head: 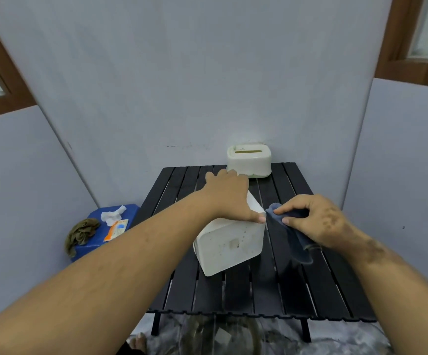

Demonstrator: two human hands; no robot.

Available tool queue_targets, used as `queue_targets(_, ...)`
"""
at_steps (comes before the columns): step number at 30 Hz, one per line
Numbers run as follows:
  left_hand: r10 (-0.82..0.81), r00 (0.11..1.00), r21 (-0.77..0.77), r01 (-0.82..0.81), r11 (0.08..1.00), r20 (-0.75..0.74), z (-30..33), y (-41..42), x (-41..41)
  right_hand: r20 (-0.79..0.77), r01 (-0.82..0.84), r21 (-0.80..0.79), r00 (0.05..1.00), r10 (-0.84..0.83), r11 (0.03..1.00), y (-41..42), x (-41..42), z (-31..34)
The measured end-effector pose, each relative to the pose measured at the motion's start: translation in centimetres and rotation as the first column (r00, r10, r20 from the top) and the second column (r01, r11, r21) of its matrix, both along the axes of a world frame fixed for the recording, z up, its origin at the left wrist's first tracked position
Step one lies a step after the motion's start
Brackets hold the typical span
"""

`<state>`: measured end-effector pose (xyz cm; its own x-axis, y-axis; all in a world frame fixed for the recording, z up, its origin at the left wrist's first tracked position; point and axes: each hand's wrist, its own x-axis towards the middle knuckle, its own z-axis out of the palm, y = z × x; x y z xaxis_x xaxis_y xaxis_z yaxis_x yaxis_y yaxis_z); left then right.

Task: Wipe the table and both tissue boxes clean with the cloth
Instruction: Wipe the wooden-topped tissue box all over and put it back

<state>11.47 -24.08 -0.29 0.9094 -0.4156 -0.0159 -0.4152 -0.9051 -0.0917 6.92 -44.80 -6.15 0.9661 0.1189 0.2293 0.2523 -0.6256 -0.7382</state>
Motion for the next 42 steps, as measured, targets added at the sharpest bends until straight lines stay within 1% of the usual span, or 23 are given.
queue_targets(4,0.008,1.000,0.001,-0.008,1.000,-0.020,0.2,-0.2,0.3,0.003,-0.002,-0.014,1.000,0.002,1.000,-0.1,-0.4,0.2)
queue_targets(7,0.014,0.997,-0.065,-0.019,0.998,-0.081,0.9,0.7,0.4,0.010,-0.007,-0.008,1.000,0.007,1.000,-0.1,-0.7,0.4)
queue_targets(8,0.015,0.995,-0.113,-0.026,0.993,-0.098,1.2,1.4,0.4,0.014,-0.010,0.002,1.000,0.010,1.000,-0.1,-0.8,0.5)
queue_targets(10,0.008,0.990,-0.273,-0.047,0.961,-0.144,1.9,3.3,0.0,0.026,-0.018,0.027,1.000,0.017,0.999,-0.1,-1.0,0.8)
queue_targets(13,-0.036,0.976,-0.538,-0.088,0.838,-0.215,1.8,7.1,-1.0,0.042,-0.033,0.036,0.999,0.032,0.999,-0.1,-1.4,1.2)
queue_targets(15,-0.050,0.974,-0.629,-0.104,0.770,-0.222,0.8,9.6,-1.7,0.045,-0.037,0.025,0.998,0.036,0.999,-0.2,-1.7,1.5)
queue_targets(16,-0.049,0.976,-0.653,-0.103,0.750,-0.211,0.1,10.7,-2.1,0.044,-0.033,0.024,0.999,0.031,0.999,-0.3,-1.9,1.5)
queue_targets(18,-0.050,0.981,-0.685,-0.094,0.722,-0.187,-1.4,12.5,-2.7,0.028,-0.023,0.035,0.999,0.022,0.999,-0.4,-2.3,1.6)
queue_targets(21,-0.041,0.981,-0.737,-0.114,0.666,-0.189,-3.6,14.5,-3.7,0.014,-0.026,0.047,1.000,0.026,0.999,-0.3,-2.7,1.6)
queue_targets(26,-0.023,0.981,-0.793,-0.142,0.593,-0.193,-6.6,15.5,-4.6,0.018,-0.025,0.037,1.000,0.024,0.999,0.7,-2.3,0.8)
queue_targets(29,-0.035,0.982,-0.810,-0.133,0.571,-0.186,-7.1,15.3,-4.4,0.060,-0.018,0.024,0.998,0.017,1.000,1.6,-1.6,0.4)
queue_targets(32,-0.040,0.981,-0.823,-0.138,0.550,-0.191,-7.7,15.0,-4.1,0.137,-0.018,-0.068,0.990,0.027,0.998,2.5,-0.8,-0.1)
queue_targets(35,-0.025,0.980,-0.840,-0.157,0.520,-0.198,-8.4,14.5,-4.0,0.179,-0.010,-0.088,0.984,0.026,0.996,3.5,0.1,-0.3)
queue_targets(36,-0.023,0.980,-0.846,-0.159,0.510,-0.198,-8.6,14.2,-3.9,0.234,0.002,-0.121,0.972,0.027,0.993,3.9,0.4,-0.2)
queue_targets(37,-0.022,0.980,-0.851,-0.159,0.500,-0.197,-8.9,14.0,-3.9,0.321,0.008,-0.185,0.946,0.053,0.983,4.7,0.5,0.1)
queue_targets(39,-0.021,0.981,-0.860,-0.159,0.485,-0.193,-9.1,13.6,-3.9,0.466,-0.027,-0.308,0.867,0.176,0.951,7.4,0.0,0.6)
queue_targets(40,-0.019,0.982,-0.864,-0.158,0.479,-0.190,-9.2,13.4,-4.0,0.483,-0.073,-0.342,0.842,0.242,0.937,9.1,-0.4,0.7)
queue_targets(42,-0.013,0.985,-0.867,-0.147,0.476,-0.174,-9.4,13.3,-4.2,0.443,-0.193,-0.396,0.816,0.370,0.898,12.1,-1.2,0.7)
